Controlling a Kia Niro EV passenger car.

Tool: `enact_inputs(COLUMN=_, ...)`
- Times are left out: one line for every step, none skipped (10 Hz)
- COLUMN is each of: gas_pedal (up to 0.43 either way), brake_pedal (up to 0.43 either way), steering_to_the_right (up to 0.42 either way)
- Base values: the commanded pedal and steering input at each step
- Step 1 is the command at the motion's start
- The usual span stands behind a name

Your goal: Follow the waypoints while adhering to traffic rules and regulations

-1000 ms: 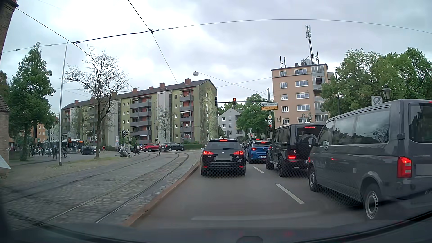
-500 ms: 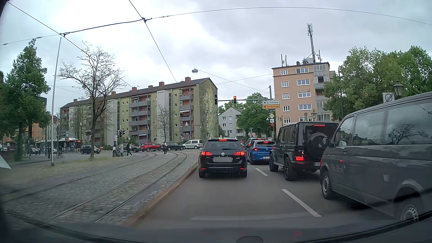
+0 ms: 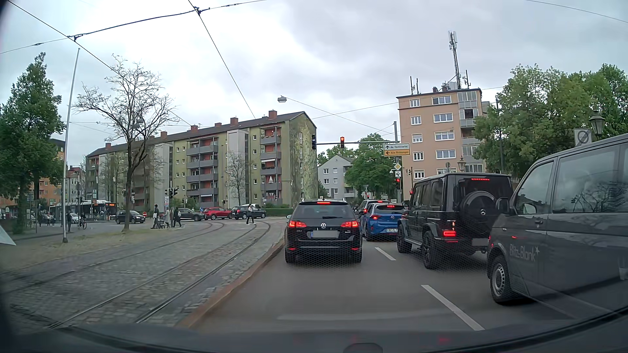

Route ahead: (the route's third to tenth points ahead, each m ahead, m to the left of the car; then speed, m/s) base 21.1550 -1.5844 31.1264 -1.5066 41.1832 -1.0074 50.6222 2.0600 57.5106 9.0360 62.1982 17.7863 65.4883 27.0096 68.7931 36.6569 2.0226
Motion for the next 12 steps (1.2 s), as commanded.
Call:
enact_inputs(gas_pedal=0.0, brake_pedal=0.079, steering_to_the_right=-0.008)
enact_inputs(gas_pedal=0.0, brake_pedal=0.098, steering_to_the_right=-0.009)
enact_inputs(gas_pedal=0.0, brake_pedal=0.104, steering_to_the_right=-0.009)
enact_inputs(gas_pedal=0.0, brake_pedal=0.116, steering_to_the_right=-0.009)
enact_inputs(gas_pedal=0.0, brake_pedal=0.122, steering_to_the_right=-0.009)
enact_inputs(gas_pedal=0.0, brake_pedal=0.128, steering_to_the_right=-0.009)
enact_inputs(gas_pedal=0.0, brake_pedal=0.134, steering_to_the_right=-0.009)
enact_inputs(gas_pedal=0.0, brake_pedal=0.14, steering_to_the_right=-0.009)
enact_inputs(gas_pedal=0.0, brake_pedal=0.14, steering_to_the_right=-0.009)
enact_inputs(gas_pedal=0.0, brake_pedal=0.146, steering_to_the_right=-0.009)
enact_inputs(gas_pedal=0.0, brake_pedal=0.146, steering_to_the_right=-0.009)
enact_inputs(gas_pedal=0.0, brake_pedal=0.146, steering_to_the_right=-0.009)
